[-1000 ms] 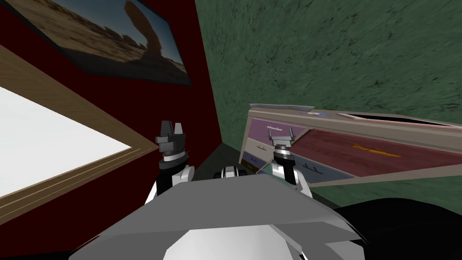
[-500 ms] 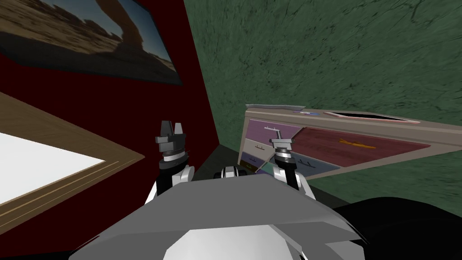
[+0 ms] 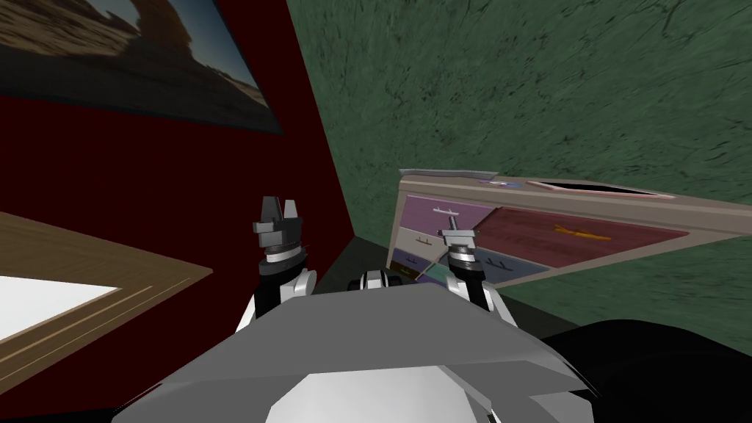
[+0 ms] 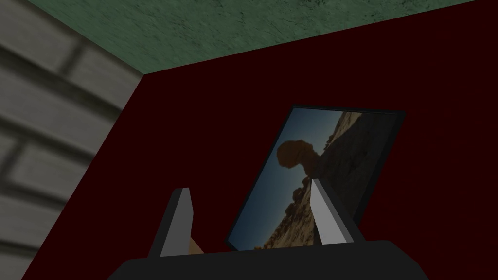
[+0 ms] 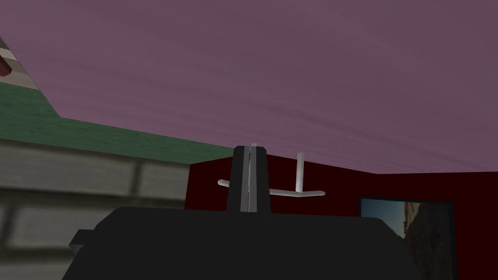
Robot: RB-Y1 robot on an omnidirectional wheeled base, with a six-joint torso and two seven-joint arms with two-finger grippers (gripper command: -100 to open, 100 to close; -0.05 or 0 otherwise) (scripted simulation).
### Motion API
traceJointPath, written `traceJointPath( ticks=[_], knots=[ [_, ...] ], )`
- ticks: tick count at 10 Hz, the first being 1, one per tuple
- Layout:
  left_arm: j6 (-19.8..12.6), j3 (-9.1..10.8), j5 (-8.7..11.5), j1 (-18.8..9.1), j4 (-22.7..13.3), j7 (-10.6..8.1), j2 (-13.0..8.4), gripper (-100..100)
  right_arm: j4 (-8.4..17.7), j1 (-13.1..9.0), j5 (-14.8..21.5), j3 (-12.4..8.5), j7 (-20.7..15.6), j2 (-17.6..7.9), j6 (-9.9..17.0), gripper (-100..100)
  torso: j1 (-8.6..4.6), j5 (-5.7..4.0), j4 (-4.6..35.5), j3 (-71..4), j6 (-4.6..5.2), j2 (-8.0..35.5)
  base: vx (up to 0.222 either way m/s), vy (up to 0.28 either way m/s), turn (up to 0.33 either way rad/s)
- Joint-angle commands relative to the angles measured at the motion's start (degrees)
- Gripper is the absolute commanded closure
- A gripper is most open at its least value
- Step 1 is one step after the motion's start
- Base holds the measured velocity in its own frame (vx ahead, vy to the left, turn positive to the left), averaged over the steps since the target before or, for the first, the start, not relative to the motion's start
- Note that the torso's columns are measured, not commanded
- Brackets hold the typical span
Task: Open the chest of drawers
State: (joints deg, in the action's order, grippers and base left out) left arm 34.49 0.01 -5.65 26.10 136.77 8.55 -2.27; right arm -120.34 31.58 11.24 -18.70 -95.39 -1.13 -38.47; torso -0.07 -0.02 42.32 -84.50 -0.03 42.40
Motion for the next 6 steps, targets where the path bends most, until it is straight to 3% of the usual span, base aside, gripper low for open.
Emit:
traceJointPath(
  ticks=[1,4,6],
  knots=[
    [0.00,0.00,0.00,0.00,0.00,0.00,0.00,0,0.04,-0.09,-0.17,-0.08,-0.01,-2.95,0.04,-100,-0.02,-0.01,0.00,0.00,0.02,0.00,0.007,0.015,-0.022],
    [0.00,0.00,0.00,0.00,0.00,0.00,0.00,0,0.13,-0.33,-0.67,-0.33,-0.05,-6.36,0.13,-100,0.09,0.02,-0.04,-0.08,0.03,-0.13,0.008,0.022,-0.034],
    [0.00,0.00,0.00,0.00,0.00,0.00,0.00,0,0.10,-0.87,-1.92,-1.02,-0.39,-7.26,0.29,-100,0.16,0.04,-0.05,-0.11,0.03,-0.18,0.045,0.080,-0.112]
  ],
)
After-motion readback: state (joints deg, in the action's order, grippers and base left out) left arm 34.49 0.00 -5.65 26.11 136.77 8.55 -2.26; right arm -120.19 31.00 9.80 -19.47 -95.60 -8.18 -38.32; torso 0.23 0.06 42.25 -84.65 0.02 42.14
